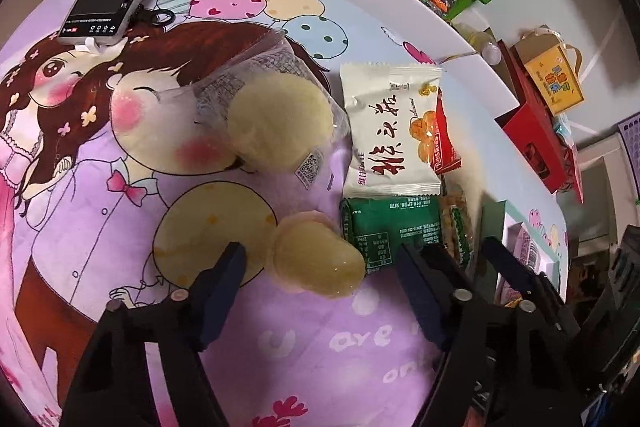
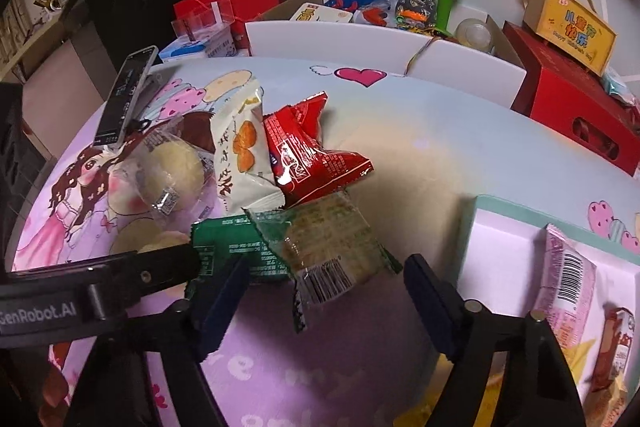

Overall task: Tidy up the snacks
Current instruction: 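Grasp the pale round bun with the left tool while the right tool grasps the clear packet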

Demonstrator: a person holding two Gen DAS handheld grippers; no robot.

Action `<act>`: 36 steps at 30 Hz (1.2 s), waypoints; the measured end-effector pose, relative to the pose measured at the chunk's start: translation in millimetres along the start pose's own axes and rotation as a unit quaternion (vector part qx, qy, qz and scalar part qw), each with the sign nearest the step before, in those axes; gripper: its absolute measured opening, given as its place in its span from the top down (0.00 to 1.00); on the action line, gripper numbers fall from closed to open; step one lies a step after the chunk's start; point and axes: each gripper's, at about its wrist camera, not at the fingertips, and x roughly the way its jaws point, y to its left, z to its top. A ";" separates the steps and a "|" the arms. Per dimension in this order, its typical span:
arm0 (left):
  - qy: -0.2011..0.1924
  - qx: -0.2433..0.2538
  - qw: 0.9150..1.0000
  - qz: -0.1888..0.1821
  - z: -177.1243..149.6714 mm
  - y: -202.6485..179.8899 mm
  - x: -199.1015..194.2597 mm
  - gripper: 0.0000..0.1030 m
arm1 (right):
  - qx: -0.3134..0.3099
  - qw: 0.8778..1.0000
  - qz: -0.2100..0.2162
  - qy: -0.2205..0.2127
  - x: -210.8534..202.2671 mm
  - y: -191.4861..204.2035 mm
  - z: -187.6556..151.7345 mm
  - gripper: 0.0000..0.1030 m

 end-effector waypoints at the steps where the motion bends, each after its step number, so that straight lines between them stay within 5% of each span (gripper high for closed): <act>1: 0.001 0.000 1.000 0.000 0.3 -0.2 0.6 0.30 | 0.000 1.000 0.000 0.001 2.8 0.0 0.2 0.22; 6: 0.000 -0.010 1.000 -0.004 1.6 4.5 0.4 0.34 | -0.003 1.000 0.007 -0.007 5.8 0.2 1.2 0.23; 17: 0.002 -0.013 1.000 0.002 -0.5 8.3 0.0 0.51 | 0.026 0.999 0.035 -0.013 2.7 -12.9 2.8 0.47; 36: -0.006 -0.012 1.000 0.003 -3.9 3.3 -7.2 0.51 | 0.026 0.999 0.029 -0.030 -25.2 -17.2 4.9 0.72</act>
